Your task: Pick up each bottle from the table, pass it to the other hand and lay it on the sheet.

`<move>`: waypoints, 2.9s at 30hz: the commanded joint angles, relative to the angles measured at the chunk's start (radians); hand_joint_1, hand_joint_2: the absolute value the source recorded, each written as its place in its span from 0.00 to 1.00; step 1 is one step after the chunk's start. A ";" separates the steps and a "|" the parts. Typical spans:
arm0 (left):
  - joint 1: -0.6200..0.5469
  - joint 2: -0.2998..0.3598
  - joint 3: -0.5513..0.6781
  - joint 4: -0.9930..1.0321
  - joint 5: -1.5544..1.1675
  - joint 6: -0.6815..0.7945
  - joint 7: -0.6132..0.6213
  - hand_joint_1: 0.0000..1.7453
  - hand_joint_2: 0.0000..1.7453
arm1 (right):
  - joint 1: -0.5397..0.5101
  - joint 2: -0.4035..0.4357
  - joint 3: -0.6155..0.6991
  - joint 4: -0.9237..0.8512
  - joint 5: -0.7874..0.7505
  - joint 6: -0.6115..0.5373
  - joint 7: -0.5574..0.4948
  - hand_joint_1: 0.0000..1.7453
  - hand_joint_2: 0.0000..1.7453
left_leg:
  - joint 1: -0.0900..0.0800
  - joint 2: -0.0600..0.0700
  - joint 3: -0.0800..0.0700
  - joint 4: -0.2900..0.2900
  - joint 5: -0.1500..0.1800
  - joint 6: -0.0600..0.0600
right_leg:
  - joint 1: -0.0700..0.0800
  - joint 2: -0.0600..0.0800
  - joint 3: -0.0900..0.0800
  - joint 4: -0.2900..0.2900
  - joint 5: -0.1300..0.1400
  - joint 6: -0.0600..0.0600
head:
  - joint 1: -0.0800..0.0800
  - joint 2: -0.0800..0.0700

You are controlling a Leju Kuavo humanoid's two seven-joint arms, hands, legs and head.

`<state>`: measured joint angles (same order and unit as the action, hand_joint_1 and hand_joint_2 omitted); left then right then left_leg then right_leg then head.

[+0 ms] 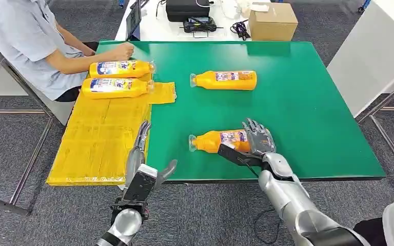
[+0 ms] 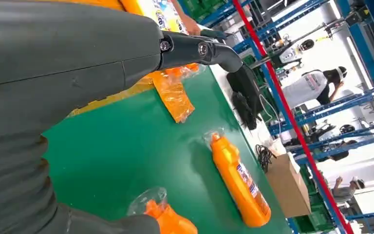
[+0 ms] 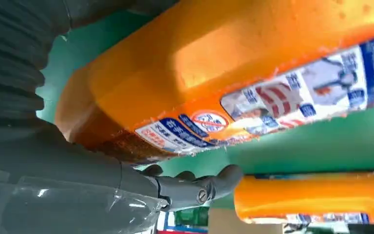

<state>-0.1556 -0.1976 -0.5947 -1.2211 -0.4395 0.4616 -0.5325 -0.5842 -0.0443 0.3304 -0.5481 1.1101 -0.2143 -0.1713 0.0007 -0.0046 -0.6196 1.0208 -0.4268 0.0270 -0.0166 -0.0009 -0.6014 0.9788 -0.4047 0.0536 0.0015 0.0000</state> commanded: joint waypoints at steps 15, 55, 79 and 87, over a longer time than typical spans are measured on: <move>-0.068 0.010 -0.041 0.112 0.045 -0.003 -0.032 0.00 1.00 | -0.052 -0.048 0.034 0.148 -0.169 0.276 -0.094 1.00 1.00 | 0.001 -0.003 0.014 -0.002 0.000 -0.002 | 0.002 -0.004 0.015 -0.004 0.000 -0.003 | 0.000 0.000; -0.043 -0.017 -0.047 0.042 0.685 -0.241 0.020 0.00 1.00 | 0.101 0.004 0.061 -0.276 -0.616 0.179 -0.164 1.00 1.00 | 0.000 0.002 0.006 -0.001 -0.002 -0.002 | 0.001 0.002 0.006 0.000 -0.001 -0.002 | 0.000 0.000; -0.079 -0.053 0.032 0.106 0.782 -0.268 0.008 0.00 1.00 | 0.106 0.157 0.190 -0.340 -0.620 0.128 -0.260 1.00 1.00 | 0.001 0.002 0.005 0.000 -0.002 -0.002 | 0.002 0.002 0.006 0.000 -0.001 -0.003 | 0.000 0.000; -0.071 -0.052 0.046 0.048 0.806 -0.281 -0.049 0.00 1.00 | 0.113 0.159 0.249 -0.348 -0.648 0.163 -0.275 1.00 1.00 | 0.001 0.001 0.007 0.000 -0.003 -0.002 | 0.001 0.001 0.007 0.000 -0.002 -0.003 | 0.000 0.000</move>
<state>-0.1985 -0.2609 -0.5806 -1.1749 0.3452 0.1923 -0.5306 -0.4535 0.1156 0.4947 -0.8857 0.4921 -0.0783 -0.4242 0.0009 -0.0055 -0.6192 1.0207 -0.4268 0.0270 -0.0165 -0.0012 -0.6002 0.9791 -0.4048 0.0536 0.0019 0.0000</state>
